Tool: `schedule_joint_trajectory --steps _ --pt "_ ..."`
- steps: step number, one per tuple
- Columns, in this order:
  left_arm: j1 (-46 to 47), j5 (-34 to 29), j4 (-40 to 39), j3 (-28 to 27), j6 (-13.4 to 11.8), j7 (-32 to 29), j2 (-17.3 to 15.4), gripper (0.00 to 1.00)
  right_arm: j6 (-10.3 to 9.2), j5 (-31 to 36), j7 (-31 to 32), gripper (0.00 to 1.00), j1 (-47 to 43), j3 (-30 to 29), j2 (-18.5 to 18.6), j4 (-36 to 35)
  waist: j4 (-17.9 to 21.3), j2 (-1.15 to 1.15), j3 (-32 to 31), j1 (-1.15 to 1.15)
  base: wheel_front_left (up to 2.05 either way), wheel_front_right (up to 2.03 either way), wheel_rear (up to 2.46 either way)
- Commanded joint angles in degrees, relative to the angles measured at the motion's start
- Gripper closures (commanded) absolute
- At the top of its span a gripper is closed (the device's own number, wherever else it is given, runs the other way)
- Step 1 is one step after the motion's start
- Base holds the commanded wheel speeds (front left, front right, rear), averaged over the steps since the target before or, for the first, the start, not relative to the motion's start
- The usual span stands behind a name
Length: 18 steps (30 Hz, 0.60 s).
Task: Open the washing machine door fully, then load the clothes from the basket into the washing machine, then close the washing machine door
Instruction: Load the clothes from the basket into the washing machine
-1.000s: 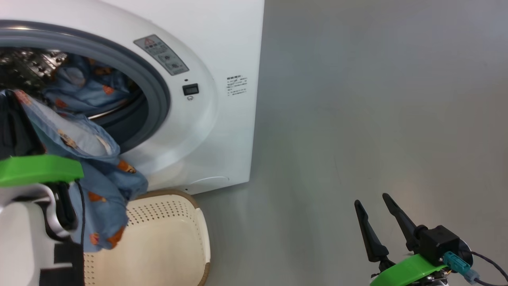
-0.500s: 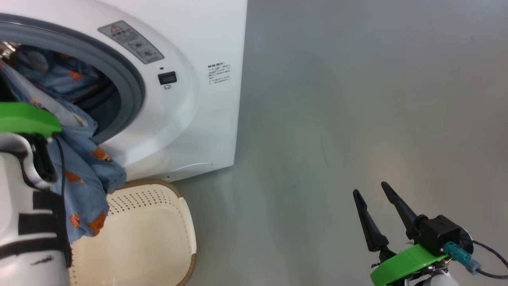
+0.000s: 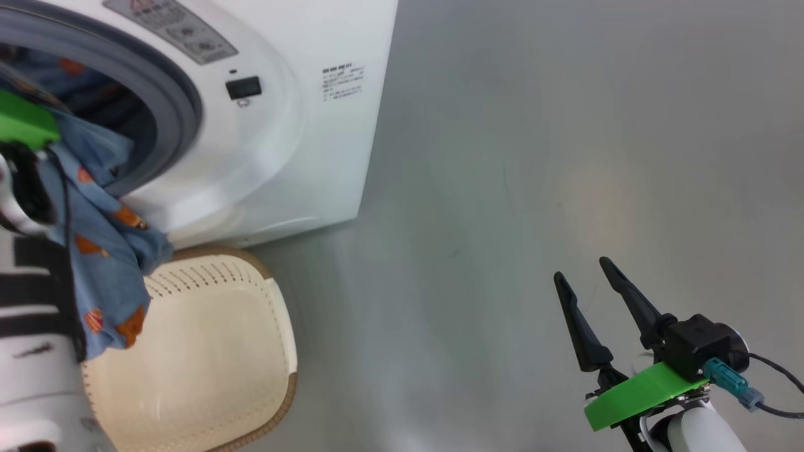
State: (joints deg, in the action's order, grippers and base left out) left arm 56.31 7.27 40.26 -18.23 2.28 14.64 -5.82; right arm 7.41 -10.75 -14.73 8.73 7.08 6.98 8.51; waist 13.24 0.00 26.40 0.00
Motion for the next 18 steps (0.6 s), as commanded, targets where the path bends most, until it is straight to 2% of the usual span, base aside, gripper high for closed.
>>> schedule_joint_trajectory --steps 1,11,18 --pt "1.42 -0.7 -1.09 -0.95 -0.01 0.36 -2.68 1.0 0.08 -0.49 -0.27 0.0 0.42 1.61 0.76 -1.42 0.04 0.0 1.91 0.0 0.0 0.0 0.0" --pt "10.13 -1.37 0.37 -1.79 -0.14 0.36 -4.09 1.0 0.08 -0.8 -0.27 0.0 1.99 3.05 1.76 -2.47 0.53 0.0 7.61 0.0 0.0 0.0 0.0" --pt "12.78 -2.6 2.08 -1.81 -0.35 0.36 -5.41 1.0 0.08 -1.04 -0.27 0.0 2.27 3.84 1.21 -2.18 1.52 0.0 8.65 0.0 0.0 0.0 0.0"
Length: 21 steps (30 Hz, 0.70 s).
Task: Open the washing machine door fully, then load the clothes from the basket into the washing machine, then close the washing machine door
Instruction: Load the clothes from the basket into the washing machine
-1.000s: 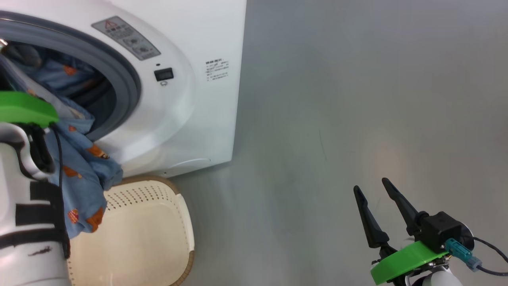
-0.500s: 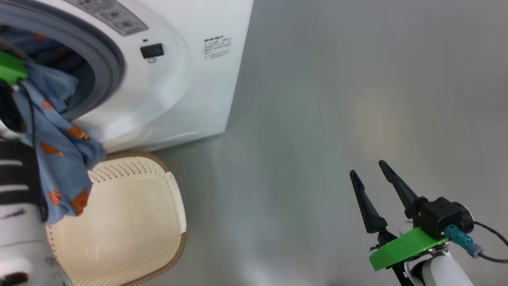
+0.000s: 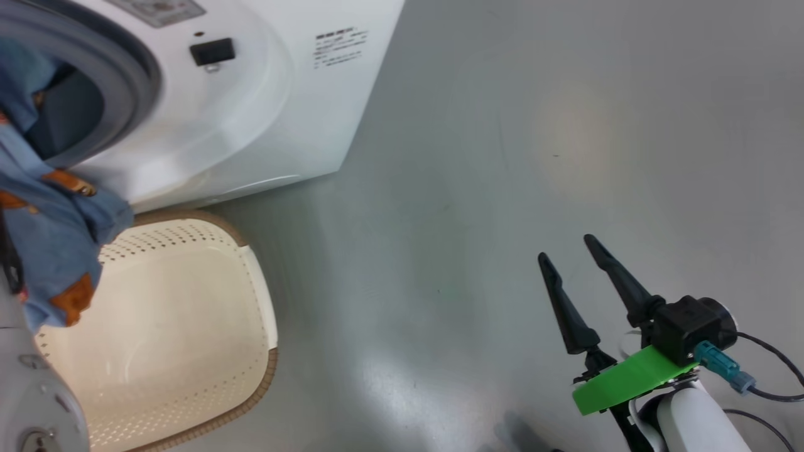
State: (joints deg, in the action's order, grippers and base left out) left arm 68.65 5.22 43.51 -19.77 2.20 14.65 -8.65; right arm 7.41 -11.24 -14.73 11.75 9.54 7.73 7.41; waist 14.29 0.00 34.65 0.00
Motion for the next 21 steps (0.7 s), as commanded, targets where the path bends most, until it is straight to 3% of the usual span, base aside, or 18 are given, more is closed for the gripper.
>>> schedule_joint_trajectory --steps 1,13,21 --pt "0.7 -0.8 -0.69 -0.26 -0.37 0.35 -2.9 1.0 0.08 -0.6 -0.27 0.0 -0.78 1.59 0.37 -1.09 0.66 0.0 0.46 0.0 0.0 0.0 0.0" --pt "4.81 -2.55 1.63 0.81 -1.03 0.35 -5.28 1.0 0.08 -0.97 -0.27 0.0 -1.09 2.57 0.01 -1.25 1.74 0.0 1.39 0.0 0.0 0.0 0.0" --pt "6.22 -3.13 -0.76 2.26 0.07 0.35 -4.8 1.0 0.08 -1.04 -0.27 0.0 -0.74 2.1 -0.35 -1.27 1.76 0.0 2.62 0.0 0.0 0.0 0.0"
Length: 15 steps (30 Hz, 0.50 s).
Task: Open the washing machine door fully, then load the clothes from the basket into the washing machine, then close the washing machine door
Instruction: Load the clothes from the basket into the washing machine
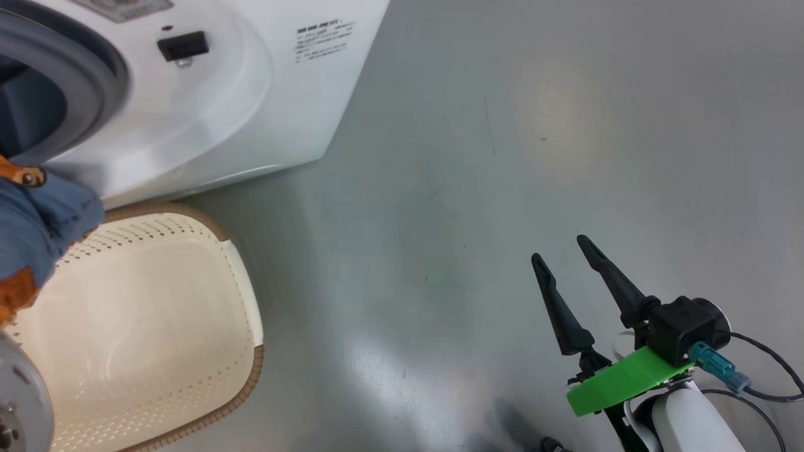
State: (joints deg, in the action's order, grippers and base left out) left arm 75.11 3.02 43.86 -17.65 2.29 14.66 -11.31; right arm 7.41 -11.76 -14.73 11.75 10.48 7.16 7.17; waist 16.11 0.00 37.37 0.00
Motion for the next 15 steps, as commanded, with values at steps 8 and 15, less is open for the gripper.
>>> schedule_joint_trajectory --steps 8,15 --pt "0.98 -4.12 11.2 3.0 -2.71 0.34 -3.62 1.0 0.08 -0.75 -0.27 0.0 -0.91 1.93 -0.16 -0.38 -0.42 0.0 -1.21 0.0 0.0 0.0 0.0" --pt "3.94 -6.52 20.29 5.66 -6.06 -0.09 -4.27 0.24 0.08 -0.78 -0.27 0.0 -0.77 1.79 -0.04 -0.1 -0.84 0.0 -1.93 0.0 0.0 0.0 0.0"
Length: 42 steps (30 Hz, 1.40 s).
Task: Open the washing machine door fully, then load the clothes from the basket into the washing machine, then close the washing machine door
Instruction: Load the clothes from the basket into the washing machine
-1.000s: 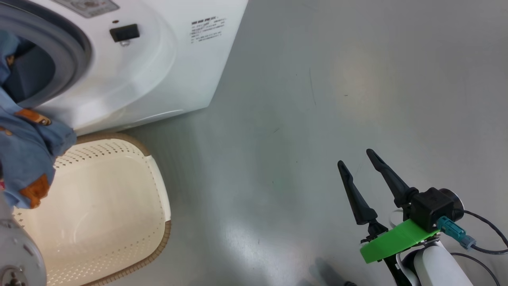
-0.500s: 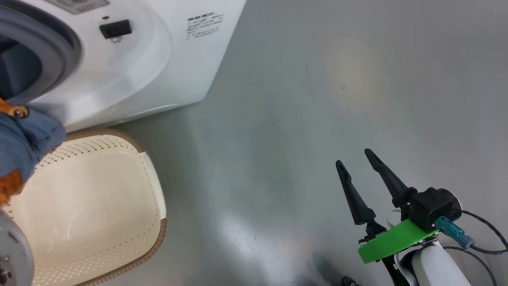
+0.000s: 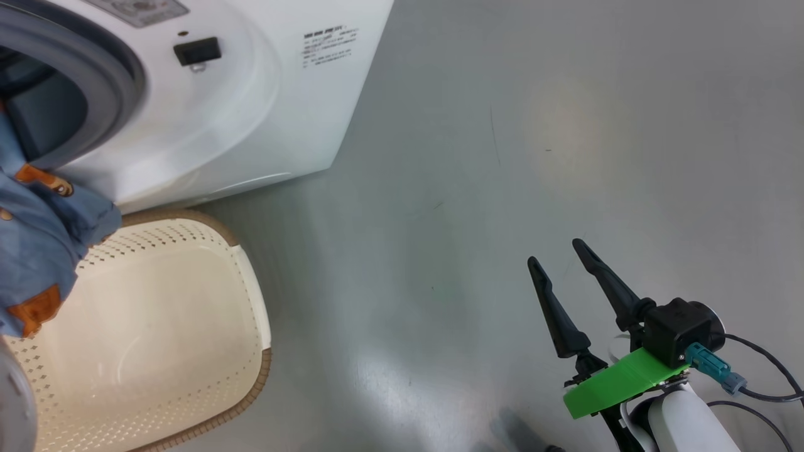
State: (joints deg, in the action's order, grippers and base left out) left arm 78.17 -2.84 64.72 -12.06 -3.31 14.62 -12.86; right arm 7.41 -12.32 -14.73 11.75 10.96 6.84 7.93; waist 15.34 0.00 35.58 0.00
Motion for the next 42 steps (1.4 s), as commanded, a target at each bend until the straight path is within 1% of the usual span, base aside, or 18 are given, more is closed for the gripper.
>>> schedule_joint_trajectory --steps 1,2,7,13,20,23,26,38,42 --pt "1.24 -0.79 0.5 0.28 -0.72 -0.28 -2.85 0.05 0.08 -0.21 -0.27 0.0 -0.76 1.33 0.27 -0.82 -0.08 0.0 -0.26 0.0 0.0 0.0 0.0" --pt "1.54 -0.87 1.39 0.47 -1.02 -0.33 -2.88 0.0 0.08 -0.21 -0.27 0.0 -0.76 1.34 0.27 -0.81 -0.11 0.0 -0.36 0.0 0.0 0.0 0.0" --pt "2.37 -1.2 4.44 1.12 -2.77 -0.84 -2.98 0.0 0.08 -0.26 -0.27 0.0 -0.78 1.09 0.36 -0.78 -0.37 0.0 -0.72 0.0 0.0 0.0 0.0" --pt "1.67 -0.45 6.81 1.32 -5.35 -0.81 -1.42 0.0 0.08 -0.04 -0.27 0.0 -1.09 0.39 0.57 -0.72 -1.72 0.0 -2.43 0.0 0.0 0.0 0.0" --pt "-0.64 1.54 7.03 0.56 -6.48 0.04 0.7 0.0 0.08 0.26 -0.27 0.0 -1.34 0.02 1.11 -0.72 -3.55 0.0 -5.01 0.0 0.0 0.0 0.0" --pt "-2.22 2.49 6.72 0.22 -6.17 0.24 1.5 0.0 0.08 0.4 -0.27 0.0 -1.51 -0.17 1.21 -0.61 -4.37 0.0 -6.32 0.0 0.0 0.0 0.0" --pt "-3.97 3.7 5.62 -0.24 -4.97 0.33 2.41 0.0 0.08 0.46 -0.27 0.0 -1.67 -0.38 1.23 -0.56 -5.22 0.0 -7.46 0.0 0.0 0.0 0.0" --pt "-13.86 5.86 -5.54 -0.17 -2.33 0.37 5.43 0.0 0.08 0.55 -0.27 0.0 -1.62 -1.76 1.01 -0.77 -8.37 0.0 -9.38 0.0 0.0 0.0 0.0" --pt "-17.12 6.74 -9.56 -0.06 -1.01 0.37 6.69 0.0 0.08 0.61 -0.27 0.0 -1.5 -2.28 0.95 -0.88 -9.2 0.0 -9.55 0.0 0.0 0.0 0.0"
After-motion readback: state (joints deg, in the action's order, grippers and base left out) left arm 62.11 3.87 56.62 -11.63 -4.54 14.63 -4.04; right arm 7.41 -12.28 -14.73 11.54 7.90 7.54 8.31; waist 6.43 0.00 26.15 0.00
